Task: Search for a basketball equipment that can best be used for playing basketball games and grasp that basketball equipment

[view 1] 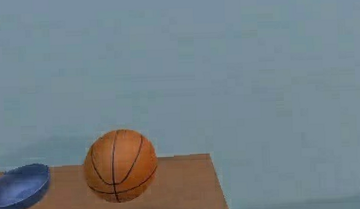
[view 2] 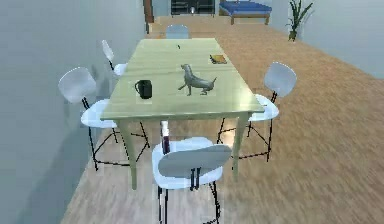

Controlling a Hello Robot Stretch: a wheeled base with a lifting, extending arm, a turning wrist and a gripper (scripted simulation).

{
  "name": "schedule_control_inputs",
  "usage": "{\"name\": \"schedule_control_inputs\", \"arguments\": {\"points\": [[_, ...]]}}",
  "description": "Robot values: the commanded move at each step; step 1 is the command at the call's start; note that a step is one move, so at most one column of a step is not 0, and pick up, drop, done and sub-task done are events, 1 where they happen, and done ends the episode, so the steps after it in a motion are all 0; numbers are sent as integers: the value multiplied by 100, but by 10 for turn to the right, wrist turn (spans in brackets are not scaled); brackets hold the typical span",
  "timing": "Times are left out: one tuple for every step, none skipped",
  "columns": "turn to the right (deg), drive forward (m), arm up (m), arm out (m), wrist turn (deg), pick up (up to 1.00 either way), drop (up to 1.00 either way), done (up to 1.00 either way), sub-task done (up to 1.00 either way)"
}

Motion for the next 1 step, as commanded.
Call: {"name": "schedule_control_inputs", "arguments": {"points": [[-450,0,0,0,0,0,0,0,0]]}}
